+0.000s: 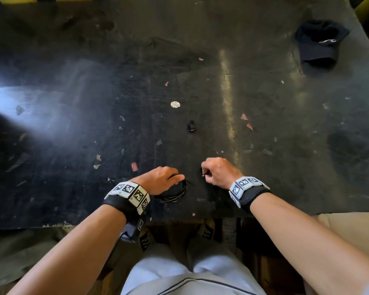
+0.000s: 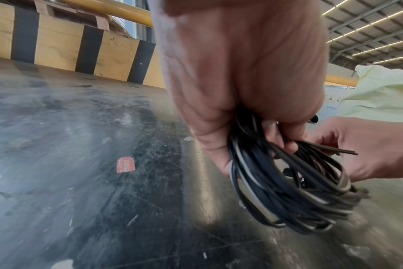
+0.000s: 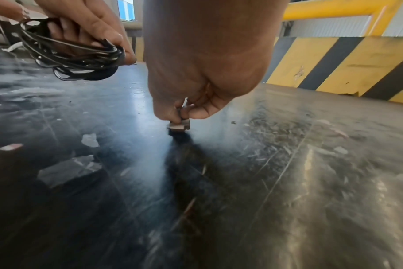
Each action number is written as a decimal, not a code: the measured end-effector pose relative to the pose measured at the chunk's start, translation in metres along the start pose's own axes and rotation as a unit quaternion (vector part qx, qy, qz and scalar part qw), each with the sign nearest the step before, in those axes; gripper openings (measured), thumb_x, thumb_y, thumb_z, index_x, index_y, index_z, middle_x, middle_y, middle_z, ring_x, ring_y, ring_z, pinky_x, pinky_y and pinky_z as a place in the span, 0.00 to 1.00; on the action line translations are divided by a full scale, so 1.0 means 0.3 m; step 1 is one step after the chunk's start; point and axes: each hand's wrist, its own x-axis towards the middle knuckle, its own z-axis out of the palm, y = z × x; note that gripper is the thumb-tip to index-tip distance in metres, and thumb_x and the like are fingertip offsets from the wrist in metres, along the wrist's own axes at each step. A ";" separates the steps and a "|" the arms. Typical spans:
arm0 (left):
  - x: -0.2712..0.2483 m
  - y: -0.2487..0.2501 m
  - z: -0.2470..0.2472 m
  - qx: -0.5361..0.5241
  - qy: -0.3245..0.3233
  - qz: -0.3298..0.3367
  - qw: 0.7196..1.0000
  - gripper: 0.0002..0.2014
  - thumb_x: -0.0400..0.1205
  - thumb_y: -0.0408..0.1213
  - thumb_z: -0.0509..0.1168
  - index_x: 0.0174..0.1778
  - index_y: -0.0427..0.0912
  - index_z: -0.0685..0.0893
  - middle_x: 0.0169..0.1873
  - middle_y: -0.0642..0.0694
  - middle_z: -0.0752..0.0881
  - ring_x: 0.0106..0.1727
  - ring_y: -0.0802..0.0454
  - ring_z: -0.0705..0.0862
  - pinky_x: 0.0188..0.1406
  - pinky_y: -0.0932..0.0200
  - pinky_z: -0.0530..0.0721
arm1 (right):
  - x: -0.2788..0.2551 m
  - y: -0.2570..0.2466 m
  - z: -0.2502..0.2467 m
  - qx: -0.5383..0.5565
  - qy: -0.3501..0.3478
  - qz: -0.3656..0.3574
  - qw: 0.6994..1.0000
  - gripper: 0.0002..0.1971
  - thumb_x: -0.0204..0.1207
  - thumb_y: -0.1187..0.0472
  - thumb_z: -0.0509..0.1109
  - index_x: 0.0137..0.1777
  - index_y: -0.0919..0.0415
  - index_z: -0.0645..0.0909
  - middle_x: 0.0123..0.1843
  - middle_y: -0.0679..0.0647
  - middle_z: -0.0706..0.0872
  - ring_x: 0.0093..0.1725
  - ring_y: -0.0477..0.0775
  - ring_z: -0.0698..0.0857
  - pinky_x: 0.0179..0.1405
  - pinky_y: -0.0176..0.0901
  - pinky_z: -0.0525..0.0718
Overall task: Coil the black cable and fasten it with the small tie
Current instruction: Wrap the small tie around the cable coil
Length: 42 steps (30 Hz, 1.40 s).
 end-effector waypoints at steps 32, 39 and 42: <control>0.022 0.075 -0.045 0.035 -0.008 -0.016 0.999 0.20 0.92 0.53 0.53 0.48 0.44 0.82 0.35 0.51 0.83 0.41 0.52 0.85 0.34 0.64 0.71 | -0.052 -0.024 -0.108 -0.129 -0.166 -0.009 0.977 0.05 0.76 0.55 0.69 0.50 0.50 0.78 0.56 0.53 0.87 0.59 0.57 0.80 0.58 0.53 0.76; -0.021 0.106 -0.064 0.058 -0.003 -0.031 0.998 0.22 0.92 0.53 0.51 0.54 0.39 0.83 0.36 0.50 0.82 0.38 0.58 0.81 0.30 0.62 0.62 | -0.059 -0.037 -0.114 0.071 -0.118 0.031 0.990 0.08 0.70 0.55 0.76 0.36 0.45 0.79 0.53 0.43 0.92 0.52 0.47 0.89 0.58 0.52 0.88; -0.032 0.099 -0.072 0.054 0.002 -0.018 0.998 0.21 0.92 0.54 0.52 0.49 0.42 0.82 0.33 0.50 0.81 0.35 0.58 0.81 0.30 0.64 0.68 | -0.058 -0.036 -0.126 0.185 -0.050 0.060 0.980 0.05 0.69 0.59 0.78 0.38 0.49 0.84 0.47 0.44 0.93 0.48 0.43 0.90 0.59 0.45 0.87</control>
